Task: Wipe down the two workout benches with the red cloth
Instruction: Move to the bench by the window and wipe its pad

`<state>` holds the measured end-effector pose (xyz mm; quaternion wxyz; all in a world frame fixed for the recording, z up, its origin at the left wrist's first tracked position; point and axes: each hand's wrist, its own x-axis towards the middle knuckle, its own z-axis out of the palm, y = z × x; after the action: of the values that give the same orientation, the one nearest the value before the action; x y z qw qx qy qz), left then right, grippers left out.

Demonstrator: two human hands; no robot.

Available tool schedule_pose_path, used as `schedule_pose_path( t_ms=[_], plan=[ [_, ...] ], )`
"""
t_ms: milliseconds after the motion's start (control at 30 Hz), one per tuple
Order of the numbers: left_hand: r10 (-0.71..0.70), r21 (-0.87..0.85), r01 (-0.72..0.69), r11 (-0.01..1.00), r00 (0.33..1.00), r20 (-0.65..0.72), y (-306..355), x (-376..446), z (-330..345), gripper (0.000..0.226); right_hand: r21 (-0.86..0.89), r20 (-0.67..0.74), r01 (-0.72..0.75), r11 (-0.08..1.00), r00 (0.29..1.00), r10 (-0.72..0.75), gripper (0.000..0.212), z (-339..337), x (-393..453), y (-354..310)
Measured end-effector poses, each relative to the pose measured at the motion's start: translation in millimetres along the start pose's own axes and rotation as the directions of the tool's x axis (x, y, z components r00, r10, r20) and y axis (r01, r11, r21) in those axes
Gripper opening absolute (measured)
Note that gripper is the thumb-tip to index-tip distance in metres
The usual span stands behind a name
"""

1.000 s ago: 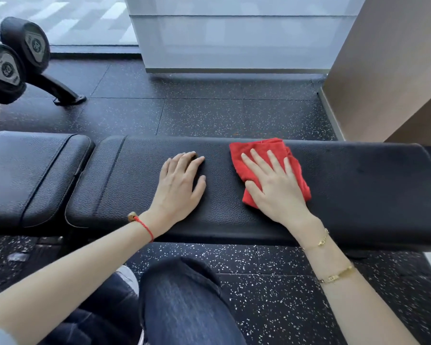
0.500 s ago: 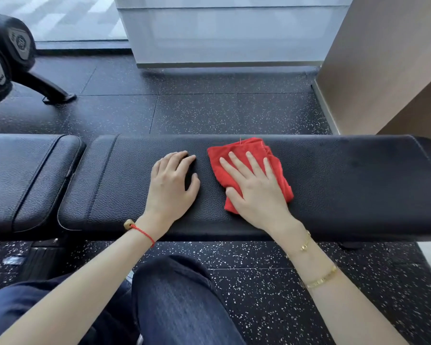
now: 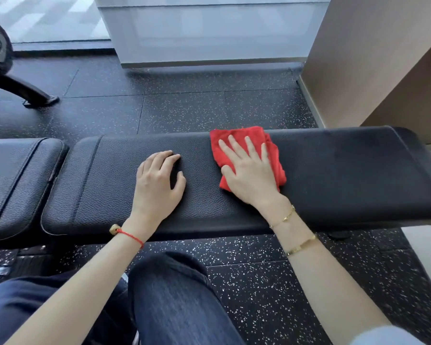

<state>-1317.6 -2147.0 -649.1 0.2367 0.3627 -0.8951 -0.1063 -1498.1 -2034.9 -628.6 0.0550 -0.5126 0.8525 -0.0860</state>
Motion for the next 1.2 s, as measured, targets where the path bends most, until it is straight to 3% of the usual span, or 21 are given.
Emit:
schedule_pose_path(
  t_ms=[167,300,433,500,567,700,833,1067,1200],
  plan=[
    [-0.003,-0.029,0.003,1.0,1.0,0.006,-0.2,0.3,-0.3,0.038,0.026,0.013,0.055,0.998,0.998,-0.056,0.063,-2.1,-48.1,15.3],
    [0.0,-0.026,0.0,1.0,1.0,0.001,0.1,-0.2,0.8,0.038,0.005,-0.029,-0.12,0.993,0.992,0.12,0.061,-10.6,-55.1,62.4],
    [0.002,-0.004,-0.002,1.0,1.0,0.006,-0.1,-0.3,1.3,0.038,0.037,-0.037,-0.355,0.934,0.934,0.356,0.056,-20.8,-24.0,107.7],
    [0.003,0.001,-0.003,1.0,1.0,0.007,0.8,-0.6,1.6,0.038,0.041,-0.015,-0.394,0.918,0.919,0.395,0.055,-24.2,-1.4,111.7],
    [0.01,0.011,-0.01,1.0,1.0,0.009,1.3,-0.5,1.8,0.037,0.017,0.006,-0.345,0.938,0.938,0.345,0.056,-23.7,14.5,98.6],
    [0.008,0.009,-0.008,1.0,1.0,0.015,1.0,0.0,1.4,0.038,0.001,0.015,-0.096,0.995,0.995,0.096,0.058,-12.2,6.5,43.2],
    [0.003,-0.008,-0.003,1.0,1.0,0.014,0.9,-1.1,0.9,0.038,-0.023,0.023,0.125,0.992,0.992,-0.125,0.063,-1.6,-30.6,14.5],
    [0.006,0.002,-0.006,1.0,0.998,0.063,0.1,0.8,-4.8,0.04,0.007,0.003,0.022,1.0,1.0,-0.022,0.056,-0.6,12.9,17.0],
    [0.01,0.029,-0.012,1.0,0.996,0.09,-8.7,10.9,-23.5,0.036,-0.008,0.051,0.074,0.997,0.996,-0.074,0.056,6.5,52.3,-22.1]
  ],
)
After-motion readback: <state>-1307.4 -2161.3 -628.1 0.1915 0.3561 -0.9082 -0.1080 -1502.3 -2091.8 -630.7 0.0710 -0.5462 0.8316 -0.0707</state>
